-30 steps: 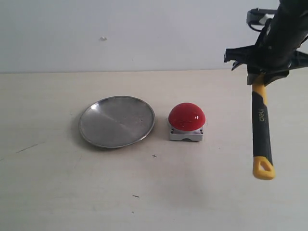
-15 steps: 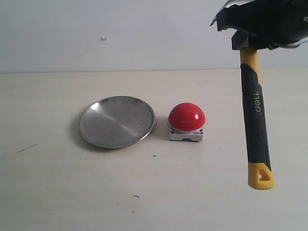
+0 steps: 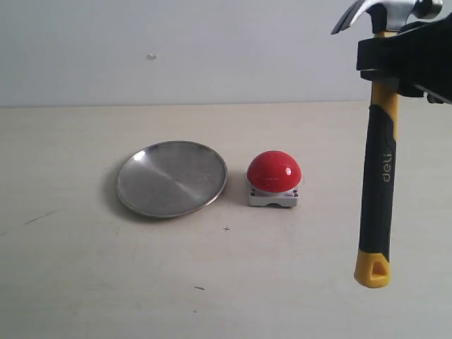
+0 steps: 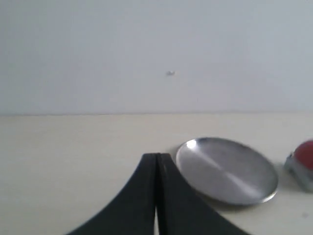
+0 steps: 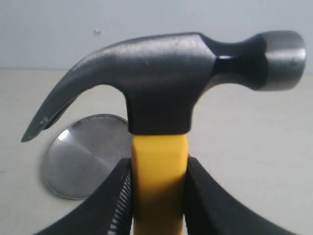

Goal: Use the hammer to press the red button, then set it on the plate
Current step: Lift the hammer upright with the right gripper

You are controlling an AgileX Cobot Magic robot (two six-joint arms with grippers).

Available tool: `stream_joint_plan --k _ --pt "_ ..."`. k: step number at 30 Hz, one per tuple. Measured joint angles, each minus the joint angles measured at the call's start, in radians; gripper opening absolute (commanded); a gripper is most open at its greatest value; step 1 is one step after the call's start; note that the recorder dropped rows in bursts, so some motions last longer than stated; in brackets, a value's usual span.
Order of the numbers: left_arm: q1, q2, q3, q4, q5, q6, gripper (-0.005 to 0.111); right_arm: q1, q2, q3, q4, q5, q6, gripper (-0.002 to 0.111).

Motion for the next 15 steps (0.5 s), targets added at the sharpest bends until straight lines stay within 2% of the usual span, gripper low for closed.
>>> stream_joint_plan --k 9,15 --pt "0.0 0.0 0.0 -0.147 -0.057 -0.181 0.0 0.002 -0.026 0.039 -0.001 -0.044 0.004 0.0" --pt "0.0 0.0 0.0 -0.157 -0.187 -0.319 0.0 0.002 -0.026 0.039 -0.001 -0.046 0.004 0.0"
